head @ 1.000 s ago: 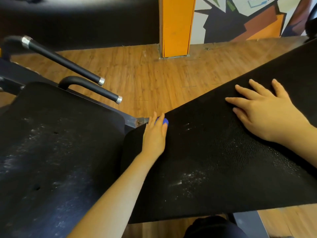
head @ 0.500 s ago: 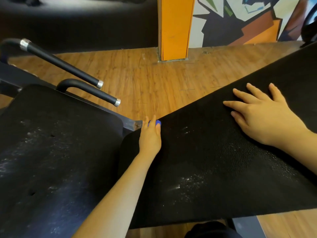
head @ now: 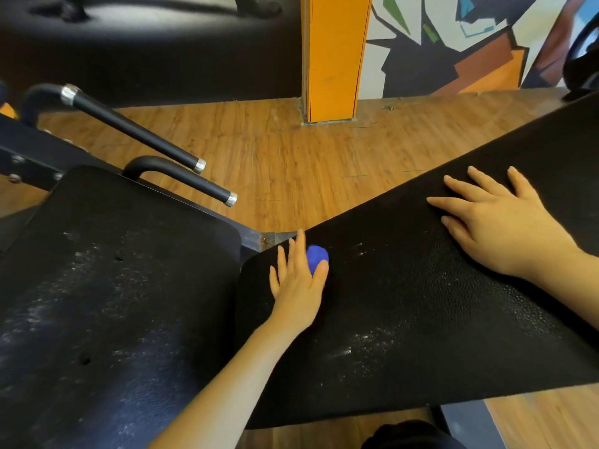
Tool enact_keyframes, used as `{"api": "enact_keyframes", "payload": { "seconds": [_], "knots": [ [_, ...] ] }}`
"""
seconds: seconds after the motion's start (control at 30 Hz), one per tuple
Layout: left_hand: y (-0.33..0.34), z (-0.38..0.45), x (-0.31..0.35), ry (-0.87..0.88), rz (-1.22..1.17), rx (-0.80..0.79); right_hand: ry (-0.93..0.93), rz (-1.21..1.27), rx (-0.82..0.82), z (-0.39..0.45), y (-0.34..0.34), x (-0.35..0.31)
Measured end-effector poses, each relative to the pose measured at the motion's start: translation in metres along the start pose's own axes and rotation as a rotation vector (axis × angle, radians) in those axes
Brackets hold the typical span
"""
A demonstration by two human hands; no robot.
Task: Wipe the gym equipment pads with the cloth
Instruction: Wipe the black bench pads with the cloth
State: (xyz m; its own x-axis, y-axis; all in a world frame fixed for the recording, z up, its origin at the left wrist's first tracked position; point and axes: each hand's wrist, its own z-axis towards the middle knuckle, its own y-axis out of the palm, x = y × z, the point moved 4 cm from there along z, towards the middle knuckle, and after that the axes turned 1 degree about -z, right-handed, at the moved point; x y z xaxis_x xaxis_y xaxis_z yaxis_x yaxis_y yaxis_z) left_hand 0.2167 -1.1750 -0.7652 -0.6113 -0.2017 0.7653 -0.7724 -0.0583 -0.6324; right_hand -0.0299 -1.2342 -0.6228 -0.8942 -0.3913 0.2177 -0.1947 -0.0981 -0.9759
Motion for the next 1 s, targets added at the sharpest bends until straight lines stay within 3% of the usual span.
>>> {"api": "enact_keyframes", "payload": {
  "seconds": [0.1, 0.23, 0.37, 0.53, 0.7, 0.83, 0.9, 1.0],
  "knots": [
    [-0.013, -0.002, -0.007, -0.115, -0.314, 0.01, 0.011, -0.001, -0.006, 0.0, -0.001, 0.001],
    [-0.027, 0.006, -0.01, -0.092, 0.078, -0.028, -0.041, 0.003, 0.11, -0.002, -0.007, -0.008],
    [-0.043, 0.009, 0.0, -0.042, 0.142, 0.012, -0.16, 0.135, 0.204, -0.007, -0.015, -0.053],
    [-0.05, 0.008, 0.022, 0.109, -0.004, -0.066, -0.117, 0.545, 0.029, 0.004, -0.014, -0.125],
    [-0.075, 0.007, 0.054, 0.306, -0.148, -0.138, 0.021, 1.037, -0.207, 0.019, -0.013, -0.141],
    [-0.106, 0.005, 0.091, 0.502, -0.139, -0.125, 0.018, 1.214, -0.181, 0.023, -0.031, -0.128],
    [-0.121, 0.006, 0.102, 0.481, -0.15, -0.219, 0.04, 1.259, -0.16, 0.022, -0.036, -0.117],
    [-0.132, 0.007, 0.102, 0.315, -0.098, -0.485, 0.066, 1.296, -0.103, 0.021, -0.043, -0.101]
  ]
}}
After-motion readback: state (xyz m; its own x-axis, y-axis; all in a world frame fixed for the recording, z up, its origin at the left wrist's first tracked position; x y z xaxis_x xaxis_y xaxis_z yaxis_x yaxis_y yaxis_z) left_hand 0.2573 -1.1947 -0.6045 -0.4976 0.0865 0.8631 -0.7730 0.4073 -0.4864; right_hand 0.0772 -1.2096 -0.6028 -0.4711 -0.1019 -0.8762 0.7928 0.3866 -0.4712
